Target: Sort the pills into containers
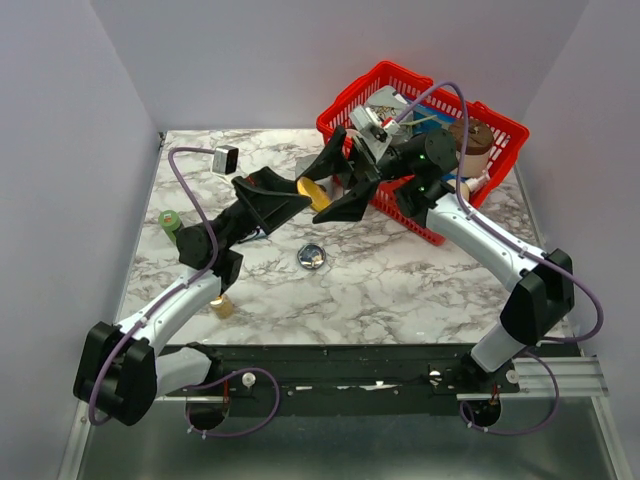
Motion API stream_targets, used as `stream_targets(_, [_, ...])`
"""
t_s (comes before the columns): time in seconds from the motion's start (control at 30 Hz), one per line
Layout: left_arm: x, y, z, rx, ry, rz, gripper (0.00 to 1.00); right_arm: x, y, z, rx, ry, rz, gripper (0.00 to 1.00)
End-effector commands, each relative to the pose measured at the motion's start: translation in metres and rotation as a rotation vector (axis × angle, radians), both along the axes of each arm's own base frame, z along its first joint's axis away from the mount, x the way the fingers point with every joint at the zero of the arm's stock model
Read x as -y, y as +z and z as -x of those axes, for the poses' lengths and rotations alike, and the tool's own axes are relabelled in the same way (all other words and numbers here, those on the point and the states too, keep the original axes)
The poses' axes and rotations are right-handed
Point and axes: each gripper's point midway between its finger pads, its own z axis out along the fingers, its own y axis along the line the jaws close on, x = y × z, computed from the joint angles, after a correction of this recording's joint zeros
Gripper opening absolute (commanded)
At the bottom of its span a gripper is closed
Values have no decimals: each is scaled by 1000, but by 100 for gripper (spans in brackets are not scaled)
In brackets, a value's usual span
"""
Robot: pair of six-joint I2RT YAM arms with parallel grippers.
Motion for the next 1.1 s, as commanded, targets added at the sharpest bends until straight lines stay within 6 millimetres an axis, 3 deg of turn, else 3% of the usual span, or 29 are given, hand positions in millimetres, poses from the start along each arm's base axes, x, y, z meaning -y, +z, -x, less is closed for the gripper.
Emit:
stream_targets(0.0, [-45,72,66,361,28,286,99,-1,12,2,38,3,-60,46])
stream_targets(0.57, [-52,83,67,336,22,337,97,-7,19,-11,53,-1,-116,48])
stream_targets(1.07, [-46,78,65,304,-4,326,99,-9,31,-18,67,-6,-160,49])
